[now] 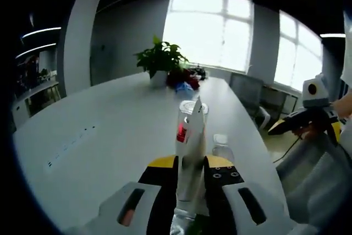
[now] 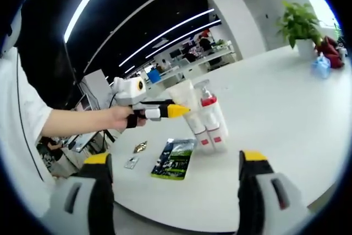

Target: Arrange the skincare products in the storage area until every visible bottle or jar stands upright without overlapping.

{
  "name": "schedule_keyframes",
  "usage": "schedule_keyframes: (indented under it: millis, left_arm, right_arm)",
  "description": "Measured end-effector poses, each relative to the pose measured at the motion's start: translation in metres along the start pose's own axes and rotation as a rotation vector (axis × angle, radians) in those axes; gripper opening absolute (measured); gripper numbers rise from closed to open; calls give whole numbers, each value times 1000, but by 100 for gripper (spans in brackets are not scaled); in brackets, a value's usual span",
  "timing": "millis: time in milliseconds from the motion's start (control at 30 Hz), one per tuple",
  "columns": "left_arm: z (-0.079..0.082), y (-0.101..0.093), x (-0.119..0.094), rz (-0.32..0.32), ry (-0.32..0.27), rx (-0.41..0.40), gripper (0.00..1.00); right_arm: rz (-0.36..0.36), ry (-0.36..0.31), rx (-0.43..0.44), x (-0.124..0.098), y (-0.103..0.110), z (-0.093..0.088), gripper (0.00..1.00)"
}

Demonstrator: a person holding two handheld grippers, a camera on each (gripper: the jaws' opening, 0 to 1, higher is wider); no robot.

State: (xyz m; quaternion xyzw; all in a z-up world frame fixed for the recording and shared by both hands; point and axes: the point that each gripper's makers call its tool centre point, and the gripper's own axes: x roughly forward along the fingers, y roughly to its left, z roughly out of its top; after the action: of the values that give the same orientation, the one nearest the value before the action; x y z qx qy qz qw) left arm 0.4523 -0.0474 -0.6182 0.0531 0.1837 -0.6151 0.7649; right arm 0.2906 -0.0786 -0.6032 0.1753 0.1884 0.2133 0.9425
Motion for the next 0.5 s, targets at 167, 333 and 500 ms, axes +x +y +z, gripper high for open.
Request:
schedule_keyframes:
  millis: [167, 333, 500]
  left_arm:
    - [1, 1, 0, 2, -4, -11, 17]
    - [2, -1, -1, 4, -6, -19, 20]
    - [2, -4, -5, 4, 0, -17, 22]
  right_arm:
    - [0, 1, 0, 0, 0, 0, 96]
    - [0, 1, -2, 0, 0, 0, 96]
    - [0, 1, -7, 0, 0, 0, 96]
